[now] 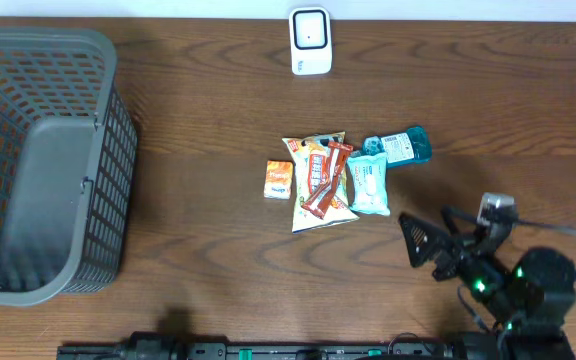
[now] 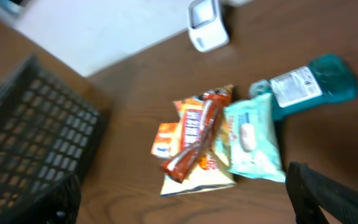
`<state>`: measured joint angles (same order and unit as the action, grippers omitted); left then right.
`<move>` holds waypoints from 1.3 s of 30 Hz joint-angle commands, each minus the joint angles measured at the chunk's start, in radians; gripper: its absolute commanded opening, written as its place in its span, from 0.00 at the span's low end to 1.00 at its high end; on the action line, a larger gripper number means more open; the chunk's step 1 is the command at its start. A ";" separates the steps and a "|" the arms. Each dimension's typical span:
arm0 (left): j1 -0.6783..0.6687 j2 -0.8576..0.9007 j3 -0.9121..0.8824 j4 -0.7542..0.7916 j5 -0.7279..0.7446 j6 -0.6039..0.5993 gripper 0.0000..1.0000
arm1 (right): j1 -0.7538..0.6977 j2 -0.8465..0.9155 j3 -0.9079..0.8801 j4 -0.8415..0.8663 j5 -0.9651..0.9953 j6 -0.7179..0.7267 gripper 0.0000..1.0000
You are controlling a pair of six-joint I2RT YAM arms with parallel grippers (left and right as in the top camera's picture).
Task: Scan the item barcode
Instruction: 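Reach the right gripper toward the red candy bar on the pile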
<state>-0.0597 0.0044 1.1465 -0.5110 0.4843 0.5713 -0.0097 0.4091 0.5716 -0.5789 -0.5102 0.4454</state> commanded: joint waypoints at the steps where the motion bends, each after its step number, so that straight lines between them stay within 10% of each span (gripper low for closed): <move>1: 0.004 0.006 -0.041 0.036 -0.121 0.008 1.00 | 0.002 0.131 0.051 -0.003 0.049 -0.043 0.99; 7: 0.004 0.011 -0.142 0.175 -0.430 -0.329 1.00 | 0.055 0.307 0.087 0.061 0.082 -0.042 0.99; 14: 0.004 0.011 -0.240 0.205 -0.386 -0.589 1.00 | 0.167 0.415 0.128 0.068 0.222 -0.023 0.99; 39: 0.004 0.014 -0.697 0.183 -0.440 -0.660 1.00 | 0.319 0.735 0.237 0.141 0.158 -0.016 0.99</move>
<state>-0.0597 0.0124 0.4728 -0.3199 0.0525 -0.0666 0.2932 1.1130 0.7898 -0.4507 -0.3393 0.4278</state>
